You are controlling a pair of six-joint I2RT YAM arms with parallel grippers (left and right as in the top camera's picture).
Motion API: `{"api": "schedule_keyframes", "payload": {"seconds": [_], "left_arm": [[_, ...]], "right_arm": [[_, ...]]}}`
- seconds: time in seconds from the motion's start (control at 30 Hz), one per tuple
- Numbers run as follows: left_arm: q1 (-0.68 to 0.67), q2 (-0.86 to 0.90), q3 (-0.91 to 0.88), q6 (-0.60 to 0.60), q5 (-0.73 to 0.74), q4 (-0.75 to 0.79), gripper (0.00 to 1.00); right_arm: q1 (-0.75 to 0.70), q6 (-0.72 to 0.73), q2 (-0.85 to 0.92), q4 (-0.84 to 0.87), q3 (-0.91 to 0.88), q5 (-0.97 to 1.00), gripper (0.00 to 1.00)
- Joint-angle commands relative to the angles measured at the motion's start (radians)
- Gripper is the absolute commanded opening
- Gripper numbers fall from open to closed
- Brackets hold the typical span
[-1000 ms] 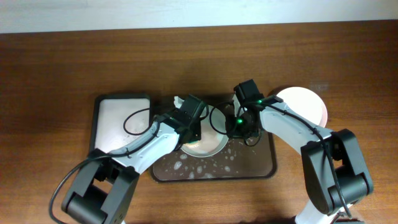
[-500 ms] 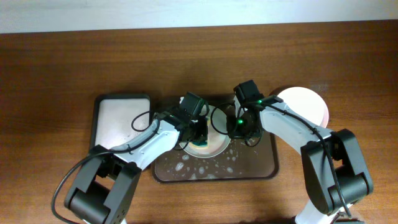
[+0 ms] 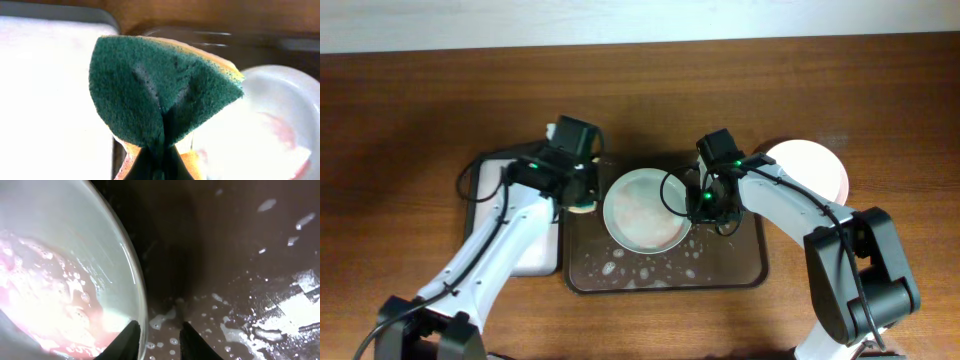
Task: Clean dirty plates on tray and stack at the side
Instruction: 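Scrub the pale green plate with the sponge in the left gripper, then carry the pale green plate right and stack it on the plate pile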
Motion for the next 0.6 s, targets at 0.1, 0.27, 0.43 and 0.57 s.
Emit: {"api": "schedule_keyframes", "payload": {"seconds": [0.1, 0.27, 0.43, 0.57], "left_arm": [[0.277, 0.066, -0.079, 0.166, 0.06, 0.018, 0.0], [0.357, 0.21, -0.095, 0.24, 0.22, 0.072, 0.04], [0.357, 0.204, -0.067, 0.206, 0.225, 0.034, 1.0], [0.356, 0.057, -0.043, 0.184, 0.225, 0.014, 1.0]], "right_arm": [[-0.001, -0.002, 0.007, 0.003, -0.005, 0.019, 0.23], [-0.001, -0.002, 0.007, 0.003, -0.005, 0.019, 0.23], [-0.001, -0.002, 0.007, 0.01, -0.005, 0.019, 0.39], [-0.001, -0.002, 0.007, 0.068, -0.005, 0.019, 0.15]]}}
